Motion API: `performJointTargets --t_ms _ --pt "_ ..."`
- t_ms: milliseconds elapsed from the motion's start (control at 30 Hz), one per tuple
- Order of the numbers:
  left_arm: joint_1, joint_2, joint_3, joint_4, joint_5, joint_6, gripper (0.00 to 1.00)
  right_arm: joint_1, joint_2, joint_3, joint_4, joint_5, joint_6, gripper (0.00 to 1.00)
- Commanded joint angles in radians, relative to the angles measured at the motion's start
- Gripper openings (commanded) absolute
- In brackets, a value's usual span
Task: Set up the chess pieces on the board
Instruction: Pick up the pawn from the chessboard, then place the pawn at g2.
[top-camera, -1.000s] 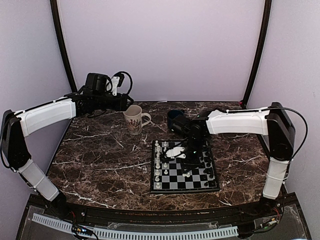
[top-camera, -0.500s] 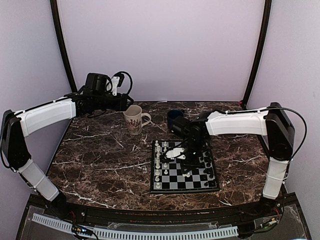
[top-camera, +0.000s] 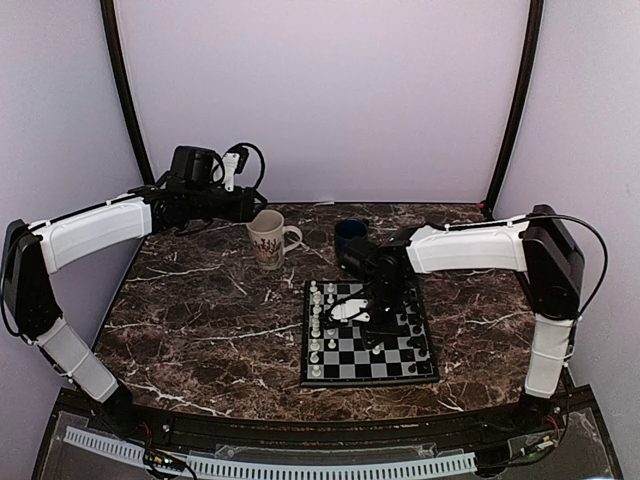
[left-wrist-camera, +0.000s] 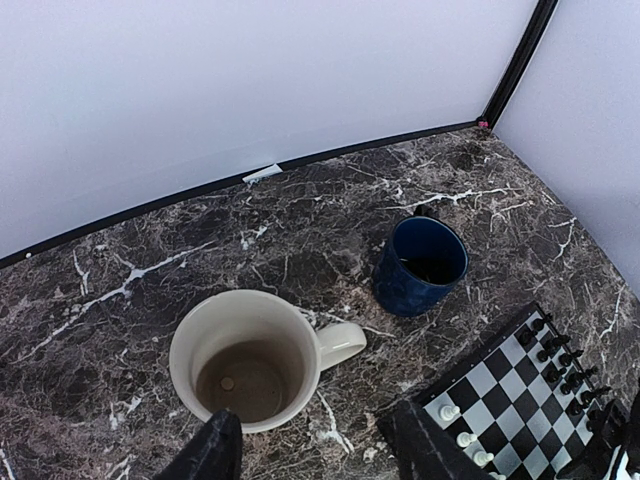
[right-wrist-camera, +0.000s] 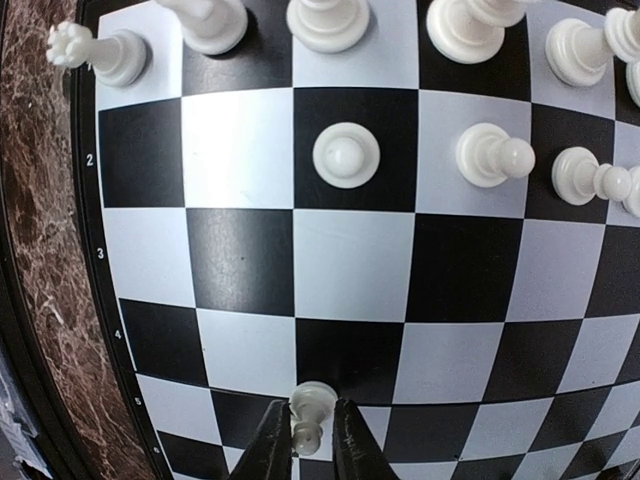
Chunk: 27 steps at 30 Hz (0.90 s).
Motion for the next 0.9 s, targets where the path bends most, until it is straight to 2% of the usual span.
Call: performJointTargets --t_ms 0,267,533,867 --pt "0.004 -0.018 0.003 -0.004 0.001 0.011 0.55 0.002 0.028 0.022 -0.007 -0.007 0.003 0.15" --pt "0.004 -0.024 0.004 -0.001 0.002 0.007 0.55 0.011 0.064 0.137 -0.04 -0.017 -0.003 0.13" --pt "0.004 -0.035 0.004 -0.003 -0.009 0.011 0.55 0.091 0.147 0.282 -0.09 -0.041 -0.012 0.12" --pt "0.004 -0.052 0.004 -0.003 -0.009 0.017 0.55 0.142 0.201 0.334 -0.116 -0.058 -0.016 0.12"
